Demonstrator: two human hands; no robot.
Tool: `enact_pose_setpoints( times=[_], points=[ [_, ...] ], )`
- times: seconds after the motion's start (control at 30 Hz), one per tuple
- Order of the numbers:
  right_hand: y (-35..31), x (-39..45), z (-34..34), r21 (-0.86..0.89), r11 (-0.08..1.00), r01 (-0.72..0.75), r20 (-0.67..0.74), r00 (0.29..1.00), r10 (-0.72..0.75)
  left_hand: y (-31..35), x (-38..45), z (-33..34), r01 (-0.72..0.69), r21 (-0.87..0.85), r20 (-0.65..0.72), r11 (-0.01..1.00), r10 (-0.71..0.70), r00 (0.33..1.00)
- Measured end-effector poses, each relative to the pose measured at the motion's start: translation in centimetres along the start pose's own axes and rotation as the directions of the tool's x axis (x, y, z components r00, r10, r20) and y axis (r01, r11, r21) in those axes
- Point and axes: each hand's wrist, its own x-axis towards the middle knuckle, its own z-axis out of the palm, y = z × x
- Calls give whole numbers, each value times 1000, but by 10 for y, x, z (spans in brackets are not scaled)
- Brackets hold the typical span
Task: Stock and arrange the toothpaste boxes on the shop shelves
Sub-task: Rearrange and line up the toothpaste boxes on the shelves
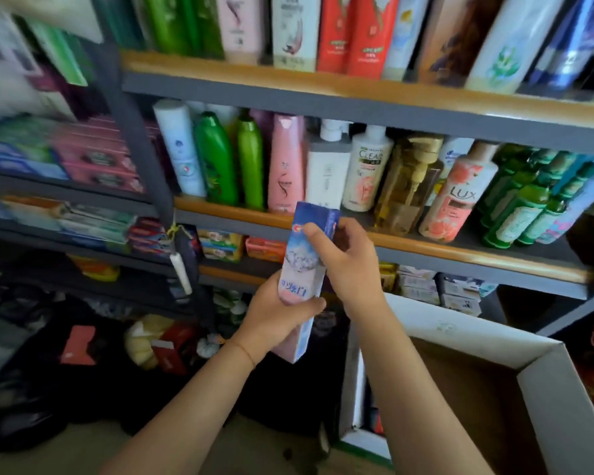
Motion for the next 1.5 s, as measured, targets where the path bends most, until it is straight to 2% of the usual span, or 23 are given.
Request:
enact_pose_setpoints(
  times=[0.1,0.17,0.23,0.3,0.43,0.57,0.7,0.8,0.9,1.03,1.1,1.2,1.33,1.37,1.5],
  points=[
    [4,-26,71,-70,991,-115,146,981,124,4,-29,-73,115,-225,-51,968,-129,990],
    [-1,-52,122,-119,985,-124,243,958,150,5,-51,-131,201,-433,-23,879,-234,972],
    [-10,-82,175,-91,984,-155,331,927,177,6,-73,-192,229,-594,53,772,-246,968],
    [-17,-108,226,-79,978,-191,404,891,207,8,-97,-246,194,-675,47,712,-220,974],
    [-25,-135,315,-110,979,-173,465,861,204,4,-129,-333,89,-714,-55,694,-182,982],
    [-33,-145,375,-180,968,-174,536,808,245,-4,-138,-399,94,-779,-72,620,-237,969],
    [-37,-130,425,-208,966,-152,616,747,250,-5,-119,-447,66,-790,-134,610,-276,952],
    [-29,-104,467,-192,973,-129,651,725,225,1,-87,-480,41,-740,-202,672,-280,938],
    [-23,-72,514,-139,971,-193,672,702,236,14,-48,-518,9,-638,-291,770,-252,923],
    [-26,-27,578,-116,958,-263,708,654,266,31,2,-577,-60,-540,-508,839,-269,818],
    [-31,-7,605,-197,961,-192,719,638,275,36,25,-606,-136,-532,-566,836,-232,791],
    [-36,20,638,-243,964,-108,741,621,257,42,54,-642,-242,-589,-563,771,-176,808],
    [-39,50,678,-349,930,114,737,646,197,44,84,-685,-269,-712,-524,648,-235,819],
    [-40,57,690,-368,914,170,730,662,170,43,91,-697,-253,-709,-515,659,-238,823],
    [-54,91,748,-440,788,430,685,728,-15,42,112,-756,-146,-530,-551,835,-209,808]
  ],
)
